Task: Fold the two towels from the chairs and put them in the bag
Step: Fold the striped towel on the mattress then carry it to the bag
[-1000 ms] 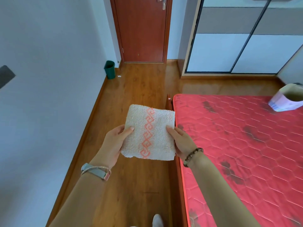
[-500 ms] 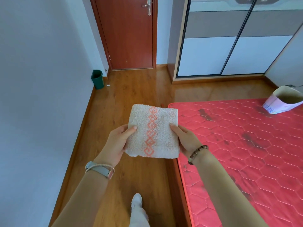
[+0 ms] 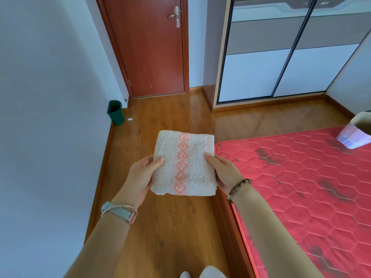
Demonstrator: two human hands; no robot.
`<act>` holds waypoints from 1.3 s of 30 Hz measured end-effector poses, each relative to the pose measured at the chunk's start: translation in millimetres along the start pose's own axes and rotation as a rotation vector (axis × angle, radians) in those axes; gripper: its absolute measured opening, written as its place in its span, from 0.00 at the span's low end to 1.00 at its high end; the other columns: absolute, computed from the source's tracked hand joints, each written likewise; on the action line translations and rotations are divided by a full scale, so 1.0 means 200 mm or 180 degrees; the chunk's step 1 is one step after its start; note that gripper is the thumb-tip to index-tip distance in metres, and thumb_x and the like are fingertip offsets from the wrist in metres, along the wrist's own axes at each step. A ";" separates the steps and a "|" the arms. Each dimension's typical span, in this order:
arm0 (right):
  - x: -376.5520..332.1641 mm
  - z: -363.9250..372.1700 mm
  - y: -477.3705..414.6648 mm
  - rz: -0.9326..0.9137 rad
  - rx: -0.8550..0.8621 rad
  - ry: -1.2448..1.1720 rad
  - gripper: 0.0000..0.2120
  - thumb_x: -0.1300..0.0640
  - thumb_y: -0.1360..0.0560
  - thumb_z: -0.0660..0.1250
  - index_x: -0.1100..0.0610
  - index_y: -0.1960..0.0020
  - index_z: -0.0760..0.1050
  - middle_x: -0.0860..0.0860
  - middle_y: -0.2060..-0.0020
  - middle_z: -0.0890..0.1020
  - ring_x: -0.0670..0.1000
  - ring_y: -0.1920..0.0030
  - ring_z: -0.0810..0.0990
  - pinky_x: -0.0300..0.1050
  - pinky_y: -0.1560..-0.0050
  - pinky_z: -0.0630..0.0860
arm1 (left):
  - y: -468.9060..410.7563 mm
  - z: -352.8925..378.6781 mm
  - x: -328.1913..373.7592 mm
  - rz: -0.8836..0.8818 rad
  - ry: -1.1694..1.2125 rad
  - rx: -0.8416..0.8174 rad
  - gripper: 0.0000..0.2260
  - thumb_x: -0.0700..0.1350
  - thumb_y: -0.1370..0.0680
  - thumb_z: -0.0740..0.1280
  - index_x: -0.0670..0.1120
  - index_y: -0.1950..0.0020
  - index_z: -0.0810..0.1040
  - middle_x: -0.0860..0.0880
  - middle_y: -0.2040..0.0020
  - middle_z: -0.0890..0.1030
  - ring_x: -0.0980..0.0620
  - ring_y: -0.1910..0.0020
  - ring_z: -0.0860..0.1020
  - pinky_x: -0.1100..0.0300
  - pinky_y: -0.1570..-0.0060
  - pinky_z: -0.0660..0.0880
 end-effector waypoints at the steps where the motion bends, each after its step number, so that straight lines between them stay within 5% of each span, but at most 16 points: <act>1: -0.01 0.02 -0.05 0.0013 0.0025 0.0010 0.14 0.52 0.21 0.65 0.58 0.40 0.78 0.54 0.44 0.84 0.55 0.44 0.83 0.58 0.39 0.78 | -0.04 -0.02 0.01 -0.0011 0.0006 -0.0012 0.17 0.50 0.22 0.69 0.45 0.34 0.79 0.51 0.42 0.84 0.51 0.43 0.83 0.54 0.47 0.80; 12: -0.17 0.05 -0.61 0.0089 0.0192 0.0165 0.17 0.49 0.22 0.67 0.58 0.38 0.77 0.54 0.45 0.84 0.55 0.44 0.83 0.58 0.40 0.78 | -0.61 -0.02 0.12 -0.0234 0.0063 0.0003 0.17 0.49 0.21 0.69 0.44 0.34 0.79 0.49 0.41 0.83 0.48 0.40 0.81 0.48 0.41 0.79; 18: -0.39 0.00 -1.02 0.0069 0.0146 0.0182 0.13 0.47 0.23 0.67 0.54 0.44 0.79 0.52 0.46 0.85 0.55 0.45 0.84 0.58 0.40 0.78 | -1.03 0.09 0.31 -0.0178 0.0093 0.0045 0.13 0.47 0.21 0.69 0.46 0.37 0.79 0.50 0.42 0.83 0.50 0.42 0.81 0.52 0.46 0.79; 29: -0.79 -0.09 -1.66 0.0156 0.0185 -0.0007 0.19 0.50 0.23 0.67 0.59 0.36 0.76 0.54 0.43 0.83 0.56 0.43 0.82 0.58 0.38 0.77 | -1.69 0.27 0.57 -0.0196 0.0199 0.0117 0.12 0.45 0.21 0.69 0.45 0.38 0.80 0.50 0.43 0.83 0.50 0.42 0.80 0.50 0.42 0.78; 39: -0.95 -0.20 -2.05 0.0233 0.0354 -0.0188 0.16 0.52 0.23 0.68 0.59 0.38 0.76 0.54 0.42 0.82 0.56 0.41 0.81 0.59 0.37 0.76 | -2.22 0.42 0.72 -0.0295 0.0065 -0.0116 0.10 0.46 0.21 0.69 0.46 0.40 0.80 0.51 0.45 0.83 0.52 0.45 0.81 0.56 0.50 0.79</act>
Point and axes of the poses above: each hand's wrist, its own y-axis away from the middle knuckle, its own z-axis out of the palm, x = y × z, the point moved 4 cm from there along -y, towards the middle knuckle
